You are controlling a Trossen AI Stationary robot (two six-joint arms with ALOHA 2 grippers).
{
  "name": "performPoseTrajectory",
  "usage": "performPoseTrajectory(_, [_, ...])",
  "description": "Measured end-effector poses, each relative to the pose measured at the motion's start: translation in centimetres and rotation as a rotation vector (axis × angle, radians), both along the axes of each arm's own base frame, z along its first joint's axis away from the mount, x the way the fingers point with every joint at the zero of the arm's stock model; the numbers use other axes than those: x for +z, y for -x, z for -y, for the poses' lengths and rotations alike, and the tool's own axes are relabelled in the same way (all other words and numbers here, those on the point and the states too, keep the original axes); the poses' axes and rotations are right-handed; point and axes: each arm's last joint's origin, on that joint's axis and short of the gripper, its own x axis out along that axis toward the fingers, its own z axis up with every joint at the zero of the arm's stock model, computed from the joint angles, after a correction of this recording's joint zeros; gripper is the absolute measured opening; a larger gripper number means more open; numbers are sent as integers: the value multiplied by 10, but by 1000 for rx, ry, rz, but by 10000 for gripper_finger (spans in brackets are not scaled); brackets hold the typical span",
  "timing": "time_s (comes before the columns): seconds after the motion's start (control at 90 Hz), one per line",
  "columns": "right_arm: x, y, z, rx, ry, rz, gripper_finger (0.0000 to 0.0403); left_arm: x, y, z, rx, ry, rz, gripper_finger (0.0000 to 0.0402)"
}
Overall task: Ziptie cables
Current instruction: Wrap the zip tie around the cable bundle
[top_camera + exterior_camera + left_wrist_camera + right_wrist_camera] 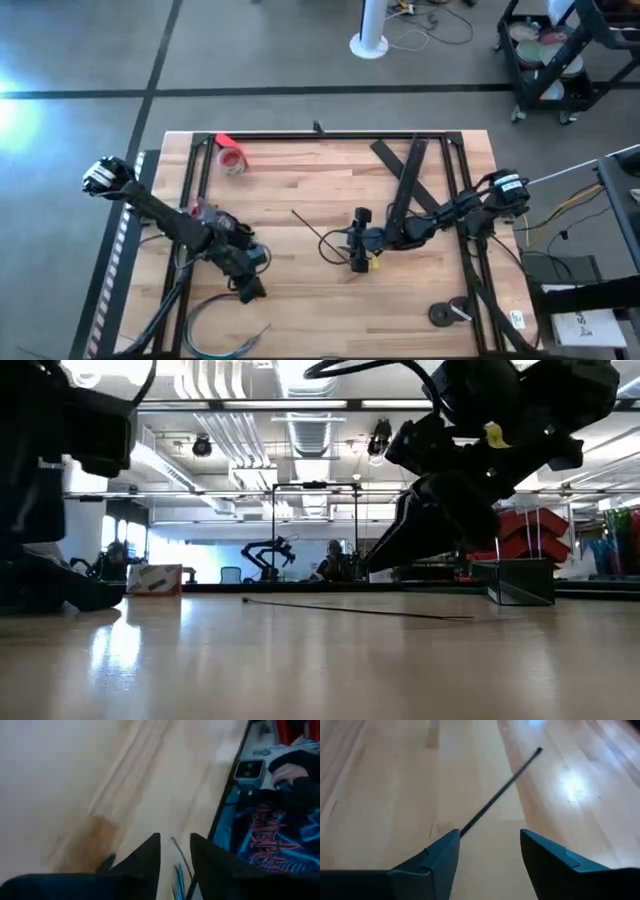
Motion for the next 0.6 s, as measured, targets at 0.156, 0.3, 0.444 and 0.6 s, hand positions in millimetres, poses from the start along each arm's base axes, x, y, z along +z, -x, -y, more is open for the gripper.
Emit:
performPoseTrajectory(0.156, [0,0,7,-21,4,-8,160,12,-5,4,-10,34,26,75])
performPoseTrajectory(0.3, [3,-3,8,37,80,-23,137,22,-10,5,24,21,79,69])
performPoseTrajectory(0.444, [7,-9,8,86,156,-29,106,23,-16,3,-10,-173,213,62])
performPoseTrajectory(0.6, [10,-12,12,31,105,-6,70,21,-14,4,-18,-152,176,61])
